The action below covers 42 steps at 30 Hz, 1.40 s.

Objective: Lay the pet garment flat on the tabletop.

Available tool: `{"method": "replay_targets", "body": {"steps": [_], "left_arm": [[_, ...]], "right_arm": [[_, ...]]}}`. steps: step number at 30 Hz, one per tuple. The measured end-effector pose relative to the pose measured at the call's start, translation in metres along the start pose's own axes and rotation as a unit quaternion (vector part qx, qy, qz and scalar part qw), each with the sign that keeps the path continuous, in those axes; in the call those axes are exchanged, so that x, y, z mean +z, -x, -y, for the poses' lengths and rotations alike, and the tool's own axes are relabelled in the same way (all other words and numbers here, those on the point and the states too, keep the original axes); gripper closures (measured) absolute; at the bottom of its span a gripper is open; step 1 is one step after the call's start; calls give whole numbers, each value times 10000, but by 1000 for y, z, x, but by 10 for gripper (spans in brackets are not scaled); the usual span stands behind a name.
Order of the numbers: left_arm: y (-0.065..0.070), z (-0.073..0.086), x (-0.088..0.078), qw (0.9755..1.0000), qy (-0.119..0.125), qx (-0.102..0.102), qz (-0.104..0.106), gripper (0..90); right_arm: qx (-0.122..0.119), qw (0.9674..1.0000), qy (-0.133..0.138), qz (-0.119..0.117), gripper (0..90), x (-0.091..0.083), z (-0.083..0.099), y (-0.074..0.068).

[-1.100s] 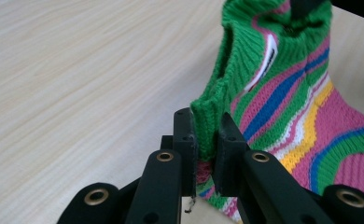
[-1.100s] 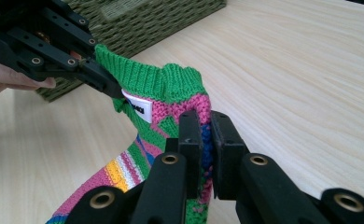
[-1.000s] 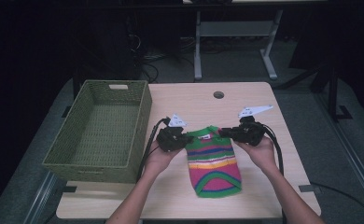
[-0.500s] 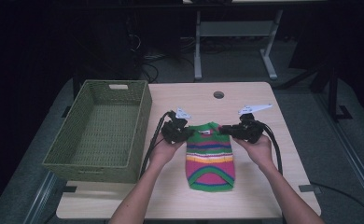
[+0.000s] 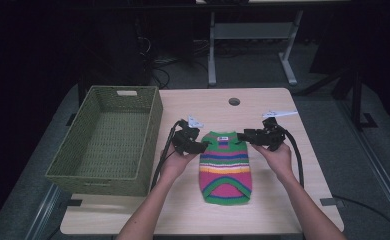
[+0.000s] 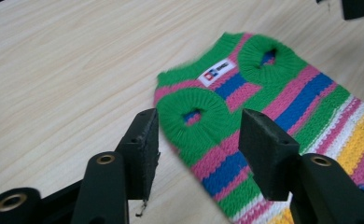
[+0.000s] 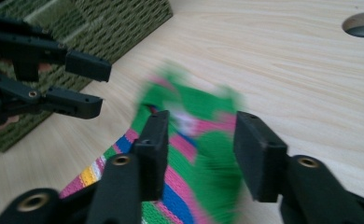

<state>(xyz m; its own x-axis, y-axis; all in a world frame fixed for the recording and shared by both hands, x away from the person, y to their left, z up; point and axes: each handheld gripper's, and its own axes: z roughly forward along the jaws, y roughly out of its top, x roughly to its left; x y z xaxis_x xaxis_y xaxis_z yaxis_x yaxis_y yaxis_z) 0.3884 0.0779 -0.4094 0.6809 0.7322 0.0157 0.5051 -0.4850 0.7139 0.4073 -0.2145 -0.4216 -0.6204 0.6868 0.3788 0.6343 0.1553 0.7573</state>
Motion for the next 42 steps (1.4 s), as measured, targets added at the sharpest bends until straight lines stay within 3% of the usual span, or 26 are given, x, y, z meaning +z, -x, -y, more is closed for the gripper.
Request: {"method": "replay_targets", "body": {"steps": [1,2,4,7,8,11,14,15,17,23,32,39,42], "left_arm": [[-1,2,0,10000,29,-54,-5,468],[-2,5,2,9999,-32,-42,85,466],[-2,7,3,9999,-62,-47,143,470],[3,12,8,9991,-201,52,374,566],[4,14,9,9985,-258,124,456,635],[11,18,15,9955,-534,288,725,669],[18,20,18,9931,-665,556,787,753],[19,21,19,9926,-676,587,816,753],[21,22,20,9914,-718,656,872,789],[24,26,29,9886,-958,744,896,768],[22,28,34,9895,-869,605,983,735],[25,31,31,9898,-866,697,894,736],[26,30,27,9902,-826,769,825,728]], "right_arm": [[0,10000,0,0,492,0,0,0],[52,9995,-297,-63,486,2,3,2],[6,9992,-402,-29,500,3,4,1],[-223,9960,-858,58,609,10,10,-5],[-293,9947,-978,67,672,14,13,-7],[-358,9928,-1145,52,701,19,17,-8],[-427,9891,-1410,-1,767,27,26,-8],[-427,9891,-1410,-1,767,27,26,-8],[-489,9860,-1593,36,796,32,30,-6],[-463,9871,-1530,91,809,35,31,-6],[-304,9899,-1385,-65,781,36,33,0],[-311,9899,-1378,-129,752,36,33,0],[-281,9892,-1423,-232,684,35,31,0]]}}
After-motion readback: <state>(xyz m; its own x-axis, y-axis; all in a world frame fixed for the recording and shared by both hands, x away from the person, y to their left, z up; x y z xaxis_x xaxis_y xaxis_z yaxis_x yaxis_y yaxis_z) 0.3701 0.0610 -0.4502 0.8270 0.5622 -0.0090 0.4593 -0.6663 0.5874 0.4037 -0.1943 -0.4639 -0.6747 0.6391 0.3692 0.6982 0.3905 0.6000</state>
